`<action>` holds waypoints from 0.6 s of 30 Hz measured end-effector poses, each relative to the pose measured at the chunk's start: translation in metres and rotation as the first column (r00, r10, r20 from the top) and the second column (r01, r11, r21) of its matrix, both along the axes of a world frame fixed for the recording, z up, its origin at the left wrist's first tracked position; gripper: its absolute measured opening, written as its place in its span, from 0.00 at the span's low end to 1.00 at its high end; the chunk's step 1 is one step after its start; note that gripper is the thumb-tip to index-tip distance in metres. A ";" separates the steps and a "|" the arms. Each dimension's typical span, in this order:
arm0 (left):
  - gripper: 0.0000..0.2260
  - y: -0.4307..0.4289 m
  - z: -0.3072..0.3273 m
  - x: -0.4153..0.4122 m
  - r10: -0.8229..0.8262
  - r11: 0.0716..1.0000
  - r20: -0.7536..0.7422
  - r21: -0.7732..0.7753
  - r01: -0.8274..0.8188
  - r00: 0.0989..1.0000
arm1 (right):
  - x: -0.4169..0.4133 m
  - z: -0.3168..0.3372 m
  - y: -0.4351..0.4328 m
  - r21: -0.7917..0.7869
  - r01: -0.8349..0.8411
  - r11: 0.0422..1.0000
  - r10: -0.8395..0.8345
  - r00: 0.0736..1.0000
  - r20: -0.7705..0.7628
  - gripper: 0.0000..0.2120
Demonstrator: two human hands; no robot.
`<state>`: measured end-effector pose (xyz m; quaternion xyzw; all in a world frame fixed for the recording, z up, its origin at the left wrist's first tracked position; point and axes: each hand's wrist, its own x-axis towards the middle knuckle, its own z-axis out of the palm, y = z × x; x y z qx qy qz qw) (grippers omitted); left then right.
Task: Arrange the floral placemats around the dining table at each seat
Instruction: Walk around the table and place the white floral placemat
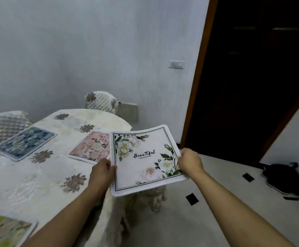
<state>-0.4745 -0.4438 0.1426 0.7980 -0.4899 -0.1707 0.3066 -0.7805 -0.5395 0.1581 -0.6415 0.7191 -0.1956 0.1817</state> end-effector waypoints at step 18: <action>0.09 -0.280 -0.017 -0.138 -0.016 0.999 -0.074 0.049 0.020 0.997 | -0.140 -0.020 -0.272 0.028 0.016 0.999 -0.015 0.999 -0.042 0.08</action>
